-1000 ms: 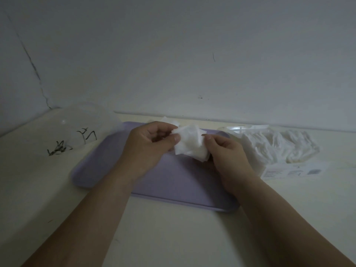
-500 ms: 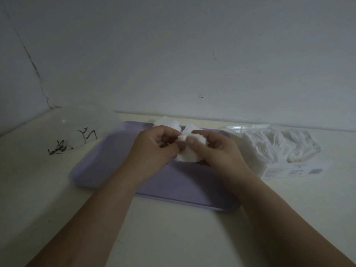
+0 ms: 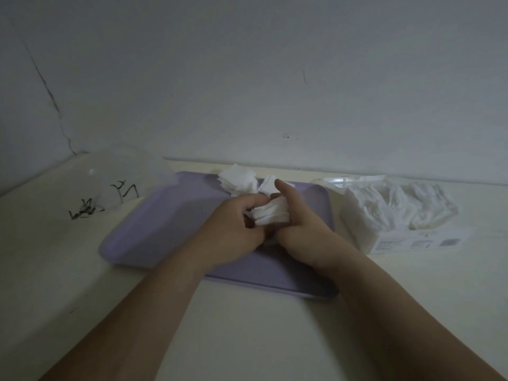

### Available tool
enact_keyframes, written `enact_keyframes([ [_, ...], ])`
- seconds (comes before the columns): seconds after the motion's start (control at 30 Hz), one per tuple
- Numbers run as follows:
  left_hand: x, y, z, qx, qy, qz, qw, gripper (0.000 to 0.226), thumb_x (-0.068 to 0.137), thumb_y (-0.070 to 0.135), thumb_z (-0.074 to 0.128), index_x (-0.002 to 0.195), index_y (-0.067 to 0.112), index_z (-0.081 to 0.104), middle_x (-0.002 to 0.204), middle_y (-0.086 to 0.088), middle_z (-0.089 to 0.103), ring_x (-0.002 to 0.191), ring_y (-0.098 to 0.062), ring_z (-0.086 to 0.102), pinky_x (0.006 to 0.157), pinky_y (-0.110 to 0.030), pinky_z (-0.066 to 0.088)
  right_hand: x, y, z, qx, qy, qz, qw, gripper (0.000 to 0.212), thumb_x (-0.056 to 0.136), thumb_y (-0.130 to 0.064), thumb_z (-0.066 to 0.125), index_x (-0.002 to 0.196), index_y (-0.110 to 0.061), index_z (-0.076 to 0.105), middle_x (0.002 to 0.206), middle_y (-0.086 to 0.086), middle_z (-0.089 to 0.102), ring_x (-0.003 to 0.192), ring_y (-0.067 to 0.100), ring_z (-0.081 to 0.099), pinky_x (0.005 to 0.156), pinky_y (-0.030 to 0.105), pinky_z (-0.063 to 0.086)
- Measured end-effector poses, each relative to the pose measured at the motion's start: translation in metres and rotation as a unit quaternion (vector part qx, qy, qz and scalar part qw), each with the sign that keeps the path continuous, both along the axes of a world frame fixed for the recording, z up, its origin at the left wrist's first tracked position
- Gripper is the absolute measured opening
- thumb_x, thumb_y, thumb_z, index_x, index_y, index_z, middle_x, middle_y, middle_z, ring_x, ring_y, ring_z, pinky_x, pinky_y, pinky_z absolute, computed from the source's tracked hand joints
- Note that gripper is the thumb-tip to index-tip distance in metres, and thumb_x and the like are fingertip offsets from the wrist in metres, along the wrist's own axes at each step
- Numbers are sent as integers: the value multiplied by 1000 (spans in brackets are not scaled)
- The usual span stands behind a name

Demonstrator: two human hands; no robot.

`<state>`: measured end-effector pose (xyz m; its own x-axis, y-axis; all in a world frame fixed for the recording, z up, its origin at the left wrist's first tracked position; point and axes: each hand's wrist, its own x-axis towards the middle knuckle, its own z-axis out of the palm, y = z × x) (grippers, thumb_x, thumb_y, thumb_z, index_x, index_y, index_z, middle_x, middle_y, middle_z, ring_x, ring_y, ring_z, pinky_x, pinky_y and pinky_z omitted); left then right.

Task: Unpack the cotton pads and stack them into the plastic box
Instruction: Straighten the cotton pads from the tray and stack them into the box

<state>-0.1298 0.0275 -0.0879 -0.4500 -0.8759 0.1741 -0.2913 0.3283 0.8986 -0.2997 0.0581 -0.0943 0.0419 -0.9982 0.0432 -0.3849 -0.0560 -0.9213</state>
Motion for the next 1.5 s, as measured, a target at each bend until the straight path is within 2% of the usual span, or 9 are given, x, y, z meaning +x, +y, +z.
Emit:
enact_keyframes([
  [0.13, -10, -1, 6, 27, 16, 17, 999, 52, 82, -6, 58, 116, 30, 72, 102, 3, 78, 80, -4, 71, 70, -22, 55, -4, -2, 2, -37, 9, -56, 998, 73, 92, 3, 64, 158, -18, 42, 134, 6, 64, 106, 7, 67, 92, 11, 52],
  [0.23, -8, -24, 17, -52, -22, 206, 977, 28, 85, 3, 64, 99, 26, 75, 91, 9, 74, 68, -2, 64, 68, -21, 50, -7, 0, 7, -90, 5, -137, 986, 57, 96, -11, 68, 151, -17, 52, 129, -5, 64, 100, -1, 62, 83, -1, 44],
  [0.33, -2, -54, 31, -158, -106, 305, 933, 26, 91, 10, 61, 112, 21, 74, 114, -3, 71, 96, -20, 67, 88, -24, 46, -7, 0, 7, -104, -33, -183, 977, 56, 94, -14, 70, 147, -21, 55, 123, -8, 65, 99, -1, 62, 94, 15, 51],
  [0.43, -4, -87, 35, -68, -225, 313, 920, 43, 101, 27, 53, 140, 10, 58, 147, -14, 55, 133, -32, 54, 108, -35, 38, -7, -1, 7, -98, -53, -207, 972, 53, 94, -15, 70, 146, -22, 55, 106, -22, 59, 92, -8, 59, 79, 4, 45],
  [0.53, -7, -106, 28, 24, -285, 253, 924, 70, 95, 55, 40, 140, 4, 55, 150, -20, 52, 136, -34, 50, 108, -34, 38, -8, -1, 5, -97, -73, -211, 970, 51, 94, -16, 70, 143, -22, 57, 107, -22, 59, 96, -2, 62, 86, 14, 48],
  [0.67, -9, -107, 23, 0, -221, 225, 949, 43, 103, 33, 57, 132, 1, 63, 139, -18, 62, 128, -31, 57, 97, -28, 41, -7, -4, 3, -95, -103, -225, 964, 48, 93, -16, 71, 138, -23, 60, 116, -9, 67, 107, 11, 65, 94, 26, 51],
  [0.9, 6, -81, 15, 46, -104, 138, 984, 19, 87, 22, 81, 103, 15, 72, 90, -7, 76, 70, -16, 68, 61, -26, 52, -7, -5, 1, -98, -136, -220, 961, 46, 92, -14, 72, 135, -23, 60, 116, -8, 69, 96, -5, 63, 72, 3, 47],
  [1.2, 44, -16, 22, 130, -100, 37, 986, 32, 76, 21, 92, 102, 14, 75, 88, -7, 78, 74, -16, 71, 58, -28, 54, -2, -2, 1, -90, -114, -195, 970, 49, 91, -14, 75, 137, -23, 62, 116, -9, 70, 102, 6, 69, 98, 33, 58],
  [1.5, 43, 0, 5, 4, 13, 15, 1000, 46, 73, -1, 89, 111, 20, 73, 98, 11, 78, 86, -4, 70, 75, -19, 54, -6, -2, -3, -97, -64, -134, 984, 58, 87, -6, 80, 139, -23, 62, 124, -4, 72, 111, 10, 70, 99, 28, 57],
])
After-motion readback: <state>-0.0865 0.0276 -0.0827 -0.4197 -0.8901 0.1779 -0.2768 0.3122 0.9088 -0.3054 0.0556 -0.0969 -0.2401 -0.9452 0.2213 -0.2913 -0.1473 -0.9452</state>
